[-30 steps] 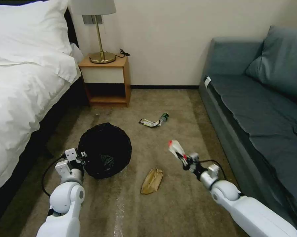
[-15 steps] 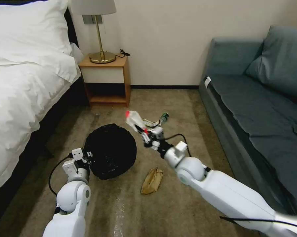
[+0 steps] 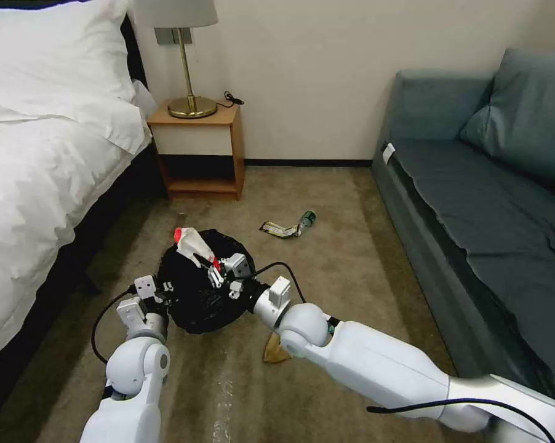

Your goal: Pick up the trash bin, then pick up the garbage on the floor and place it into the trash bin.

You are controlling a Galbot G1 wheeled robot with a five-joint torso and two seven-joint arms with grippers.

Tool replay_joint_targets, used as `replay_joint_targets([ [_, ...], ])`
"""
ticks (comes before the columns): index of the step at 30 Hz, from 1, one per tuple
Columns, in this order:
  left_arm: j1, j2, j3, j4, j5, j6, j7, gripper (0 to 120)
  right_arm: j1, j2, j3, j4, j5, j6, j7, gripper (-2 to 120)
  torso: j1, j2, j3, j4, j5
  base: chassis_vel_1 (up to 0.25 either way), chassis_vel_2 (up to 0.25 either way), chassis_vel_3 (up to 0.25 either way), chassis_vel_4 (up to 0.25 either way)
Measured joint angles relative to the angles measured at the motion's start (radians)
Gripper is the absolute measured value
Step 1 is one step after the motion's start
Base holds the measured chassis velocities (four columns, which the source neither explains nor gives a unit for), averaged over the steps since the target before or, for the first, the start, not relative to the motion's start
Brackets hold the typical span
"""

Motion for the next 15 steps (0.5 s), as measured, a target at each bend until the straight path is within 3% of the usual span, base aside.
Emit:
replay_joint_targets([
  [8,0.006,-0.011,0.016,-0.014,0.002,0.004,-0.008,3,-0.018,0.031,0.000,-0.063,-0.019,0.013,-0.005,1,0.000,0.000,0.000,0.0000,0.0000,0.000,0.000,0.000,0.000],
  [15,0.009,-0.011,0.016,-0.024,0.003,0.008,-0.012,3,-0.033,0.028,0.006,-0.080,-0.025,0.012,-0.011,22,0.000,0.000,0.000,0.0000,0.0001,0.000,0.000,0.000,0.000],
])
